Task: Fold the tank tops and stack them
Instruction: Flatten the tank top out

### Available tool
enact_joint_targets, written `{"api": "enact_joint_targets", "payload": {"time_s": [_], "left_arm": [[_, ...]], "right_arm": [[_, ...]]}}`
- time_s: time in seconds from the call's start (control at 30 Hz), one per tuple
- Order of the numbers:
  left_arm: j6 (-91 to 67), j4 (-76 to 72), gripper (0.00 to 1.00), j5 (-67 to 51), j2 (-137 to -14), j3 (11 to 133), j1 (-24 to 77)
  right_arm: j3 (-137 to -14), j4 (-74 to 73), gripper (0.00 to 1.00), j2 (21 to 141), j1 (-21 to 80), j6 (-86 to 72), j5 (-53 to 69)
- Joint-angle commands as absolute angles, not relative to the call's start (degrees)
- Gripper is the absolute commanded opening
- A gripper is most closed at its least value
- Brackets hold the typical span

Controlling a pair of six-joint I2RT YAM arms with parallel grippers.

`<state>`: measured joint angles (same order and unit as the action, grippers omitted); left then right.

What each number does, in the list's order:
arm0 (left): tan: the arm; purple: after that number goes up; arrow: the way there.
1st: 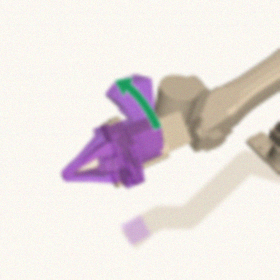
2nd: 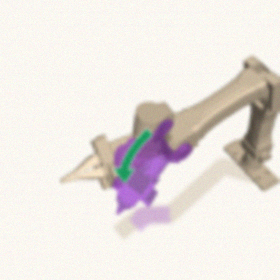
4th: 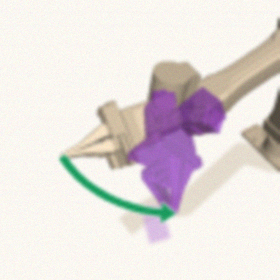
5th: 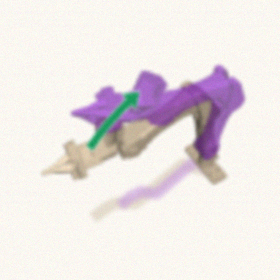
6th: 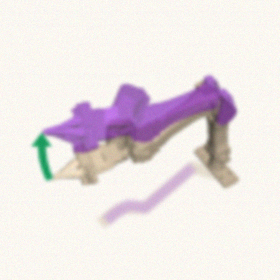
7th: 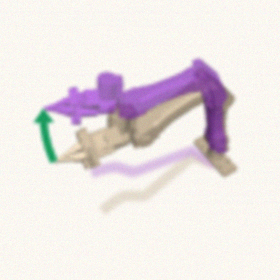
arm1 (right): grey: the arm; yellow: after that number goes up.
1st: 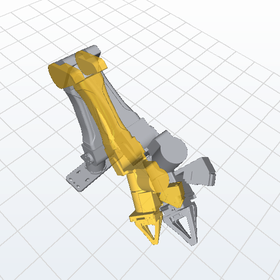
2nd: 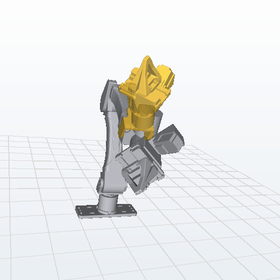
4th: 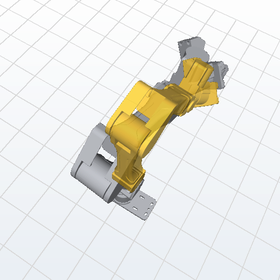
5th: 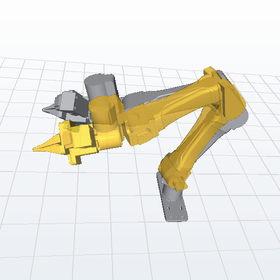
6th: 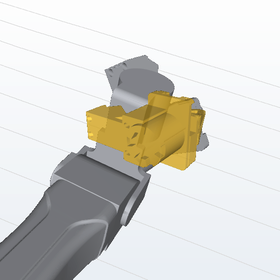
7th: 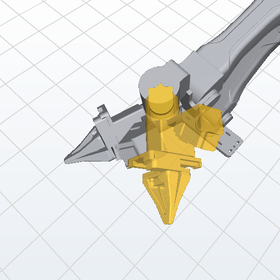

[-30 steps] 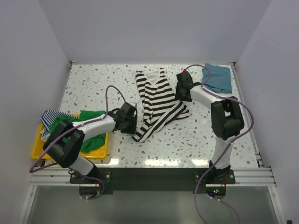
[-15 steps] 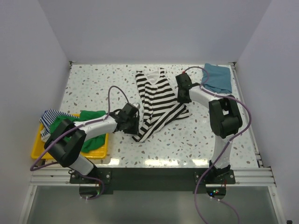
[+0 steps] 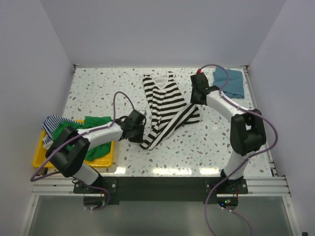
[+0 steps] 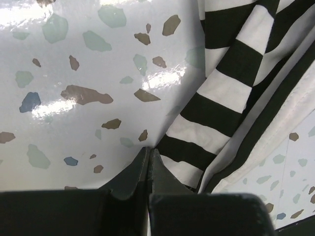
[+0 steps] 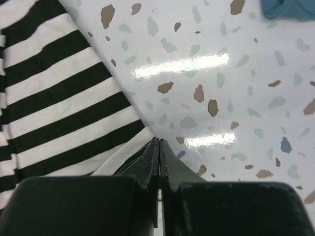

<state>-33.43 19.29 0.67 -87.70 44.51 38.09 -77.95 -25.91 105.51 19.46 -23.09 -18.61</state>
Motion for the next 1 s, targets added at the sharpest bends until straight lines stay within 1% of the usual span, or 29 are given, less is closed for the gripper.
{"api": "enact_joint_targets", "payload": {"time_s": [0.0,0.13,0.2,0.3,0.33,0.37,0.43,0.53,0.57,0.6,0.63,0.67,0.7,0.77,0.8,0.9,0.97], "left_arm": [[-34.9,24.1,0.0,2.8,-85.3,44.8,38.6],[-38.1,26.4,0.0,3.0,-81.1,44.3,36.4],[-39.3,26.7,0.0,1.6,-79.4,43.3,34.2],[-40.6,27.3,0.0,0.4,-76.6,41.9,32.5],[-40.9,27.3,0.0,0.3,-75.5,41.3,32.3],[-41.0,26.8,0.0,-1.1,-75.2,40.7,32.3],[-40.3,24.6,0.0,-4.6,-75.3,38.9,32.4],[-37.2,22.5,0.01,-6.8,-76.3,38.9,33.3],[-35.4,22.6,0.07,-6.6,-76.5,39.5,33.7],[-34.6,22.9,0.21,-6.1,-76.6,40.6,34.3],[-33.8,23.3,0.28,-5.5,-76.9,41.1,34.5],[-33.1,23.6,0.35,-5.0,-76.9,41.6,34.5],[-33.0,24.1,0.43,-3.7,-76.9,42.3,34.5],[-32.3,23.9,0.48,-3.1,-76.9,42.5,34.5],[-32.1,23.8,0.48,-2.7,-77.2,42.7,34.5],[-31.6,23.5,0.49,-2.4,-79.0,42.7,34.6],[-31.5,22.9,0.49,-2.2,-80.2,42.0,34.7]], "right_arm": [[-74.9,-25.9,0.0,93.9,19.2,-24.2,-20.4],[-66.6,-25.8,0.0,83.4,19.2,-27.4,-18.0],[-60.4,-26.3,0.0,78.9,19.2,-28.7,-17.5],[-50.8,-26.5,0.0,69.4,19.2,-33.5,-14.7],[-48.4,-26.7,0.01,64.6,19.2,-34.5,-14.0],[-43.6,-26.9,0.04,62.4,19.2,-35.4,-12.7],[-39.9,-29.1,0.06,58.6,19.2,-38.2,-12.8],[-35.3,-32.5,0.25,52.3,19.2,-41.1,-14.8],[-34.1,-33.1,0.38,50.1,19.2,-41.7,-15.0],[-33.9,-33.8,0.43,49.5,19.1,-41.8,-15.0],[-33.9,-34.3,0.48,49.3,19.2,-41.9,-15.1],[-34.6,-34.7,0.56,49.4,19.2,-42.0,-15.5],[-35.1,-35.3,0.59,50.2,19.2,-42.0,-16.2],[-36.2,-35.2,0.61,51.3,19.2,-41.5,-17.1],[-36.6,-35.7,0.62,52.9,19.1,-41.0,-18.2],[-37.1,-33.5,0.63,55.2,19.2,-40.3,-18.9],[-37.4,-32.3,0.61,58.6,19.1,-39.4,-20.9]]}}
